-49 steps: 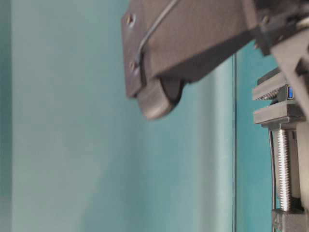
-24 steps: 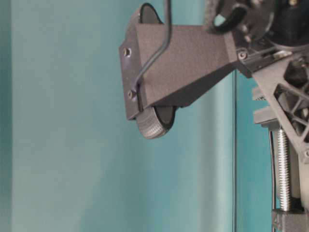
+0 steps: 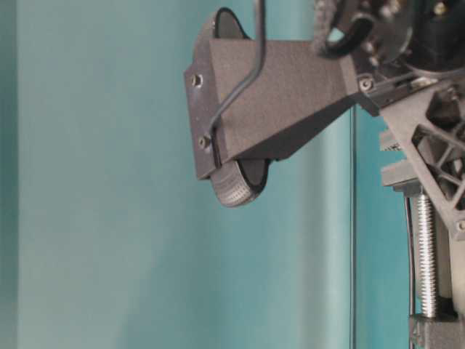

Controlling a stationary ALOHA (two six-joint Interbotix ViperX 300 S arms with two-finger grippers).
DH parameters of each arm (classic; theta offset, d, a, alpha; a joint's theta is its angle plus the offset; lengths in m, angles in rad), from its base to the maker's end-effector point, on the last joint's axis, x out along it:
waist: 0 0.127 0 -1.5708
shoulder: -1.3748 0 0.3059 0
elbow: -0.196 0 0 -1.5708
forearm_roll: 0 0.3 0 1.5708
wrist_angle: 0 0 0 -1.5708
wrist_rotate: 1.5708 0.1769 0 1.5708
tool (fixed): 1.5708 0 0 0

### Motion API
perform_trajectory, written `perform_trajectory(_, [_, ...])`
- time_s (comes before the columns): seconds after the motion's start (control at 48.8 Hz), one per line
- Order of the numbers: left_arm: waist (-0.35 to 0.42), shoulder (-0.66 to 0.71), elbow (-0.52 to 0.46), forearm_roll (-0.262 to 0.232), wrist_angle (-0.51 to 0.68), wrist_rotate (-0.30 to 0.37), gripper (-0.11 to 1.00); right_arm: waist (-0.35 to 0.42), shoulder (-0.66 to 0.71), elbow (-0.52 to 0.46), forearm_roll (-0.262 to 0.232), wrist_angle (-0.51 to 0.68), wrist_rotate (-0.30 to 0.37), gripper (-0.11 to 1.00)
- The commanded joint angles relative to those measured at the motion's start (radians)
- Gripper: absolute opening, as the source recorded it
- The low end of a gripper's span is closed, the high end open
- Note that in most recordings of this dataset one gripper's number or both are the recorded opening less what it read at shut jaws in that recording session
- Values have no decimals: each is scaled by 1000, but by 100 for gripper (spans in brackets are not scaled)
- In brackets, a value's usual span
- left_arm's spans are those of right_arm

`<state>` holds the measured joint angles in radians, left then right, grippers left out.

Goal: Insert the USB cable into the fixed female connector.
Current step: 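Move the right gripper with the plug toward the blue port in the vise, then align the USB plug tip with the blue port opening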

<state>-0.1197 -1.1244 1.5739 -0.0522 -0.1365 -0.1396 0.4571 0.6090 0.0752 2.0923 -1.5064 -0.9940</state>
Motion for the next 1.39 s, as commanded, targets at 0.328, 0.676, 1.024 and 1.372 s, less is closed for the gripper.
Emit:
perform_trajectory(0.328, [3, 9, -11, 3, -9, -6, 94, -18, -67, -2, 0, -3, -5, 21])
perform_trajectory(0.676, [3, 9, -12, 3, -8, -6, 94, -40, -71, 8, 0, 35, -8, 21])
perform_trajectory(1.024, [3, 9, -12, 3, -8, -6, 94, -51, -72, -5, -2, 23, -54, 21])
perform_trajectory(1.372, [2, 9, -11, 3, -8, -6, 94, -60, -74, -6, -18, 12, -57, 21])
